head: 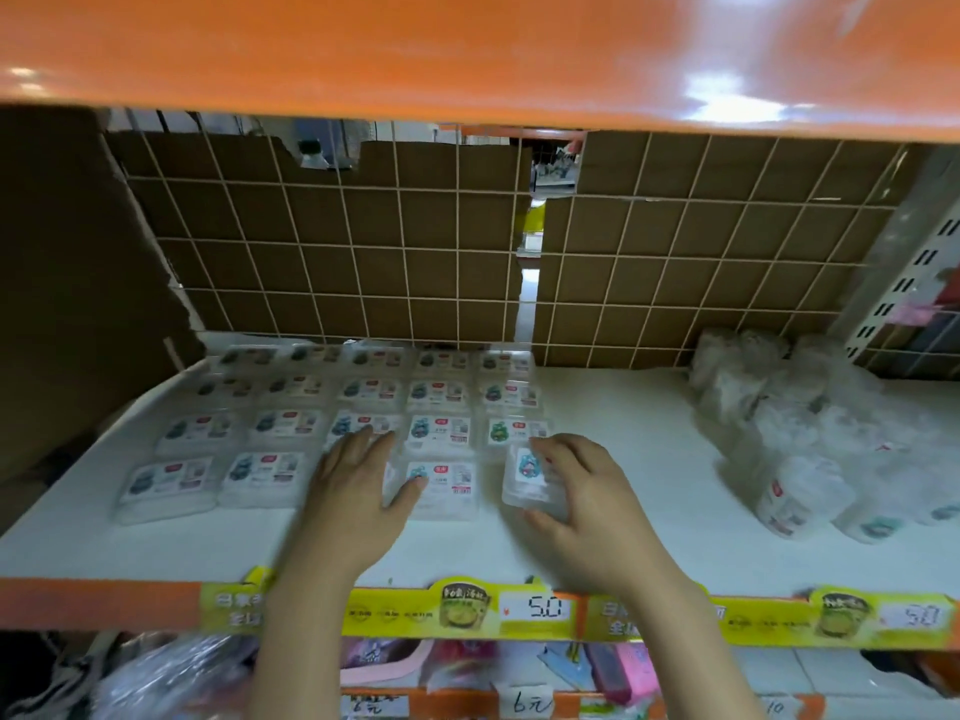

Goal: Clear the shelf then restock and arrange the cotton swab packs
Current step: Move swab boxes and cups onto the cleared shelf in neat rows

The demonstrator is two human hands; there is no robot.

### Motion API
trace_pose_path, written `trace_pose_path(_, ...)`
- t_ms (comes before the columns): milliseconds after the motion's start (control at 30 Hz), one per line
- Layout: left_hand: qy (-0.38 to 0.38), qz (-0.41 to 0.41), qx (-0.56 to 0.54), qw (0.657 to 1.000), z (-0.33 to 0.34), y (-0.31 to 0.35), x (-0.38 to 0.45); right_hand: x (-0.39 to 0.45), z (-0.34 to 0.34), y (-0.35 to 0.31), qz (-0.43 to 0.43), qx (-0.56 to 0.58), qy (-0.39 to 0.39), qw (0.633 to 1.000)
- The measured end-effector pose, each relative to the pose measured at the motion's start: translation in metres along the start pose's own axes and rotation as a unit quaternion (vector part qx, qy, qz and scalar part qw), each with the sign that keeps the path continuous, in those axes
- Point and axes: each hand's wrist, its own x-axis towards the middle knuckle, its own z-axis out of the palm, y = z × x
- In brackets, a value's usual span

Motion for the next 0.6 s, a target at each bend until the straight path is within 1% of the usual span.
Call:
trace_pose_path(100, 0.011, -0.016, 0.008, 1.0, 0.0, -0.008, -0.001, 0.008, 0.005, -0.005, -0.018, -0.018, -0.019, 1.0)
trace_pose_path(267, 0.03, -0.009, 0.032, 0.999, 0.004, -0.014, -0.002, 0.013, 0.01, -0.006, -0.035, -0.036, -0.045, 0.998)
trace_pose_path(367, 0.044, -0.016, 0.04, 0.998, 0.006, -0.016, -0.003, 0.015, 0.011, -0.006, -0.038, -0.03, -0.052, 0.997)
trace_pose_path(467, 0.082, -0.016, 0.036, 0.996, 0.014, -0.02, -0.006, 0.014, 0.017, -0.005, -0.041, -0.025, -0.071, 0.996)
trace_pose_path(600, 0.091, -0.02, 0.039, 0.995, 0.017, -0.02, -0.006, 0.009, 0.028, 0.001, -0.043, -0.012, -0.073, 0.996)
